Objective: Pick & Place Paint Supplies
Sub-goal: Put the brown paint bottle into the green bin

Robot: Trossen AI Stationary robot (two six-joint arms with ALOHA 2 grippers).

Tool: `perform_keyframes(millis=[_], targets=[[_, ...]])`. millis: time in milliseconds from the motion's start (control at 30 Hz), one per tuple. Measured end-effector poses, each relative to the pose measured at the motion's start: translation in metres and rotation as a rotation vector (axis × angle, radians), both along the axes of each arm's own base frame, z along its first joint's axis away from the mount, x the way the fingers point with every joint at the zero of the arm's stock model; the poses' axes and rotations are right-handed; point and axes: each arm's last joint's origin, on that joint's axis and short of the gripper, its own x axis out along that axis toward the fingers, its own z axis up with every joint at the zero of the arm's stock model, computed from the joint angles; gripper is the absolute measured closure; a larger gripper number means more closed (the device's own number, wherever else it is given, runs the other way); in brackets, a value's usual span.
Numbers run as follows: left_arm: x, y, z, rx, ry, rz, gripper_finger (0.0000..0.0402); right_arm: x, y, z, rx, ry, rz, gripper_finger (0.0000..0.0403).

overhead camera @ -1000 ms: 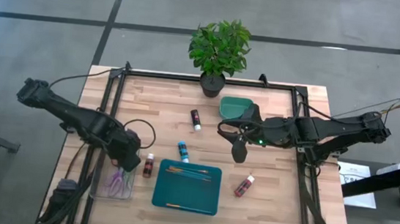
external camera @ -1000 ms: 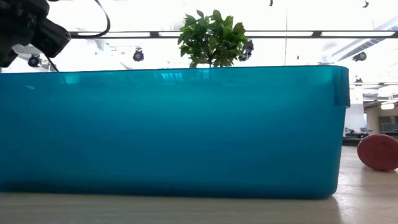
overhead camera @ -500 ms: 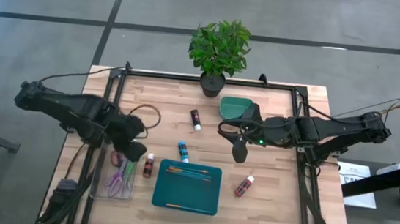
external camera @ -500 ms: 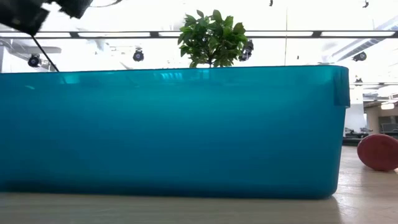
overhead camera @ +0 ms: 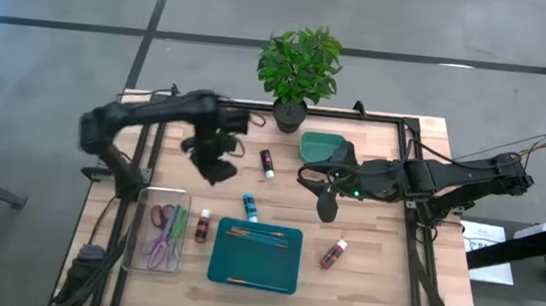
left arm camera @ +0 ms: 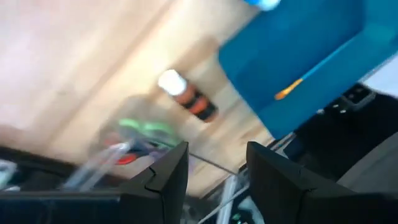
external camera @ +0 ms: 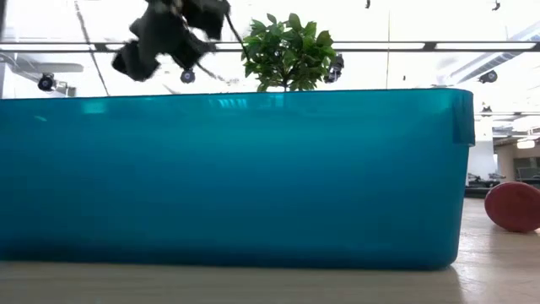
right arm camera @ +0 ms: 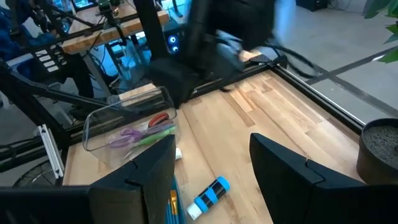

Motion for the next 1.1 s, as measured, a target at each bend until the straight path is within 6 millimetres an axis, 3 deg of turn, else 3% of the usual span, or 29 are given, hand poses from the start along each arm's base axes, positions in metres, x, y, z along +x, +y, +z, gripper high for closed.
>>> perform_keyframes(millis=[100, 200, 533, 700, 1100], targets=[[0.013, 0.024, -0.015, -0.046, -0.004, -0.001, 0.0231, 0.000, 0.000, 0.000, 0.006, -0.002, 0.000, 0.0199], [0.020, 0.033, -0.030, -0.086, 0.010, -0.028, 0.0231, -0.002, 0.001, 0.001, 0.017, -0.004, 0.001, 0.0199], [-0.003, 0.030, -0.088, -0.124, 0.206, -0.034, 0.0231, -0.006, 0.002, -0.001, 0.016, 0.034, 0.001, 0.0199], [-0.007, 0.027, -0.110, -0.143, 0.195, 0.016, 0.0231, -0.006, 0.002, -0.001, 0.010, 0.035, 0.003, 0.0199], [-0.001, 0.027, -0.132, -0.144, 0.140, 0.066, 0.0231, -0.006, 0.002, -0.001, 0.019, 0.033, -0.001, 0.0199]])
